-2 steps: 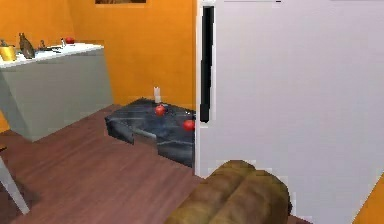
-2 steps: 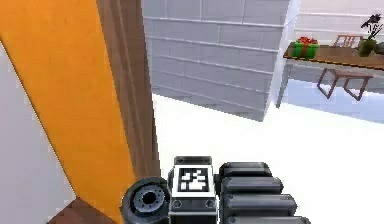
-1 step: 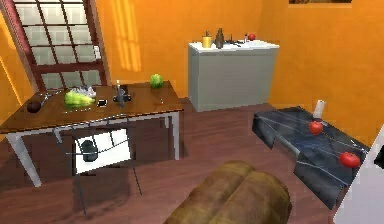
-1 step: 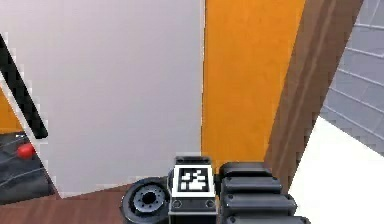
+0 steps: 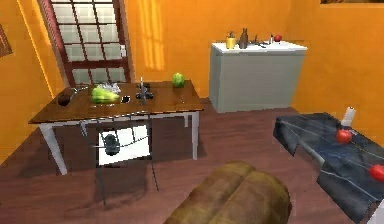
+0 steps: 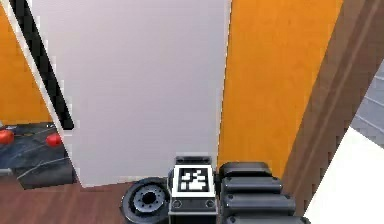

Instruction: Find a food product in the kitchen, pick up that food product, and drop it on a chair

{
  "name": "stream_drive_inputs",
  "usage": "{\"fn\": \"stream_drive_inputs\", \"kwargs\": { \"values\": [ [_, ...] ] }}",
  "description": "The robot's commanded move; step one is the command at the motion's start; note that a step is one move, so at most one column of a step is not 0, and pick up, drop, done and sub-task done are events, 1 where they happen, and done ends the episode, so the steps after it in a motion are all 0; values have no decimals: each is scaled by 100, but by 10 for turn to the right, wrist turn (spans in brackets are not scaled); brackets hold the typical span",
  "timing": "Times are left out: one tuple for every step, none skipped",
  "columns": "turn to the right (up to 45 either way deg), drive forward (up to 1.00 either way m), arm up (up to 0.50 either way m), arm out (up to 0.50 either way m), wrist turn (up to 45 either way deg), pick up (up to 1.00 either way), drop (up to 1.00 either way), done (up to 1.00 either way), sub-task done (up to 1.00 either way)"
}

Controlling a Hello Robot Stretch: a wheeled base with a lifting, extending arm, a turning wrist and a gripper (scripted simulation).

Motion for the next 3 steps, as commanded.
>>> {"fn": "stream_drive_inputs", "kwargs": {
  "values": [
    [0, 75, 0, 0, 0, 0, 0, 0, 0],
    [450, 0, 0, 0, 0, 0, 0, 0, 0],
    [-450, 0, 0, 0, 0, 0, 0, 0, 0]
  ]
}}
